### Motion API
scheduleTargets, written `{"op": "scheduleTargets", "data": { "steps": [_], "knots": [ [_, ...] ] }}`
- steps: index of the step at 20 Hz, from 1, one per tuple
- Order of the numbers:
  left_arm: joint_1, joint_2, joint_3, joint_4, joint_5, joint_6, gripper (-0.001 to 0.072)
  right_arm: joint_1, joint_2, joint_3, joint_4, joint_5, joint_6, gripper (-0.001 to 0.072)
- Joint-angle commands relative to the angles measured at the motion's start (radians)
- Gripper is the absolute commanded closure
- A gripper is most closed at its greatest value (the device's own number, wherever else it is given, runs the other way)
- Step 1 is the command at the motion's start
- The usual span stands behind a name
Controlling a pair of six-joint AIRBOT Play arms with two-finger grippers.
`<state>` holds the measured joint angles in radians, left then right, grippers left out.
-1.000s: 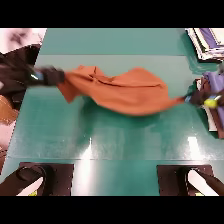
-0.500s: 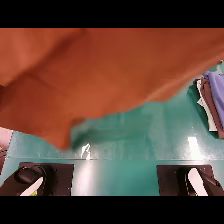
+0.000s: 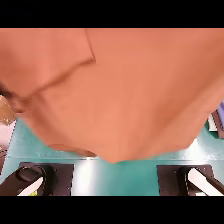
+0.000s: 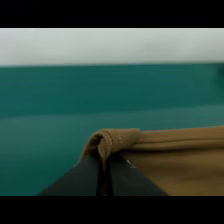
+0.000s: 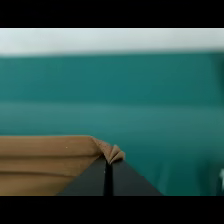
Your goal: Fold the shirts.
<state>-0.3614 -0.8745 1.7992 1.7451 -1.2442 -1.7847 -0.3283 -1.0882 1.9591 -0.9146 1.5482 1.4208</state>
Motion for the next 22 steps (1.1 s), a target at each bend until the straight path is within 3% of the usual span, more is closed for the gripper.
{"op": "scheduleTargets", "data": {
  "steps": [1,6,9,12,16,19,22],
  "knots": [
    [0.005,-0.14,-0.215,0.053,-0.004,0.009,0.0681,0.201,-0.232,0.015,-0.253,0.185,0.082,0.0698],
    [0.173,-0.385,-0.397,-0.138,0.254,-0.002,0.0681,0.303,-0.571,0.015,-0.273,0.144,0.091,0.0699],
    [0.241,-0.526,-0.397,-0.298,0.484,0.117,0.0681,0.304,-0.698,0.016,-0.256,-0.035,0.067,0.0699],
    [0.254,-0.627,-0.374,-0.347,0.604,0.16,0.0681,0.304,-0.757,0.016,-0.254,-0.198,0.024,0.0699],
    [0.254,-0.668,-0.357,-0.339,0.591,0.196,0.068,0.304,-0.747,0.016,-0.256,-0.244,-0.039,0.0698],
    [0.254,-0.658,-0.354,-0.316,0.385,0.198,0.068,0.304,-0.735,0.007,-0.264,-0.106,-0.061,0.0699],
    [0.254,-0.658,-0.413,-0.316,0.252,0.249,0.068,0.304,-0.693,-0.138,-0.264,-0.109,-0.061,0.0699]
  ]
}}
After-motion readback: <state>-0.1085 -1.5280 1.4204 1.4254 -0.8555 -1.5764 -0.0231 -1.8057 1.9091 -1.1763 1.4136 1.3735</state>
